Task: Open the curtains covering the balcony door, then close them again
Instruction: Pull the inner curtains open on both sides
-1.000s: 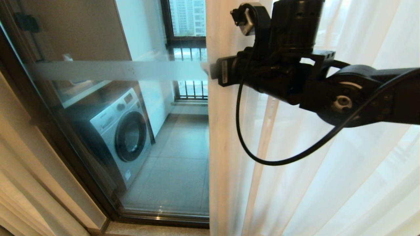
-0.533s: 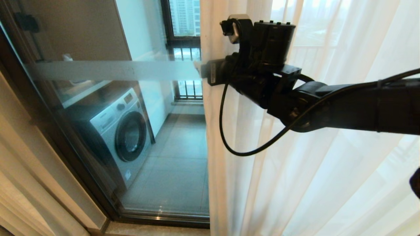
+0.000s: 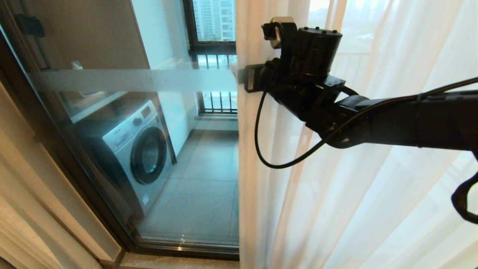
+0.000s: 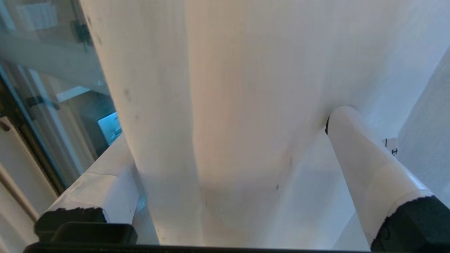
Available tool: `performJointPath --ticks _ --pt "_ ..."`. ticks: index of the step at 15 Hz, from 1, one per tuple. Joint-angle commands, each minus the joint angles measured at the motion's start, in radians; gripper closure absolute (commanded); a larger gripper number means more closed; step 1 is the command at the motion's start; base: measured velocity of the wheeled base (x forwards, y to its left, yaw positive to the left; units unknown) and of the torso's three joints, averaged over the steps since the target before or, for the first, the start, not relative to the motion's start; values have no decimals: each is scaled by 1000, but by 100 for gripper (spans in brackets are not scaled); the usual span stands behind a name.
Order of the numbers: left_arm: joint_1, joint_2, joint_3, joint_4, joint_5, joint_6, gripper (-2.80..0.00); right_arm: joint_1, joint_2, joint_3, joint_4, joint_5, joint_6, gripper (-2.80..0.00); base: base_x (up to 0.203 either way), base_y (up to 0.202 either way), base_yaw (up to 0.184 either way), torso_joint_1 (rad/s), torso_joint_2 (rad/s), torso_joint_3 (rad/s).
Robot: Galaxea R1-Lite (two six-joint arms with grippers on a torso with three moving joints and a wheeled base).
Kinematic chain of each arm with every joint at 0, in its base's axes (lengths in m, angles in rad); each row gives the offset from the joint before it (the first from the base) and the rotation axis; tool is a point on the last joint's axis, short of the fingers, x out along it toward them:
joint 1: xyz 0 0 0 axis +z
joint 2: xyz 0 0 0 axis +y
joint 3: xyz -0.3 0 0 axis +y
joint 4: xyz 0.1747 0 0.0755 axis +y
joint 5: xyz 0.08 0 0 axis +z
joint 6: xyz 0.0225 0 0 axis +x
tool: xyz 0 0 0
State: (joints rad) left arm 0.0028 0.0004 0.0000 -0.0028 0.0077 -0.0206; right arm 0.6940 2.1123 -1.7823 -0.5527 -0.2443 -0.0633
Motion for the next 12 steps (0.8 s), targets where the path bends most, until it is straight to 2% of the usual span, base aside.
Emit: performJointPath --ticks 1,7,12 --pt "0 0 0 0 0 -1 0 -4 -1 -5 -23 -1 0 0 0 0 0 0 0 0" --pt "0 0 0 0 0 -1 0 -4 25 -19 -167 0 2 0 0 0 0 0 0 0" --pt "0 1 0 0 0 -1 0 -8 -23 -17 -181 -1 -9 0 0 0 0 0 0 0"
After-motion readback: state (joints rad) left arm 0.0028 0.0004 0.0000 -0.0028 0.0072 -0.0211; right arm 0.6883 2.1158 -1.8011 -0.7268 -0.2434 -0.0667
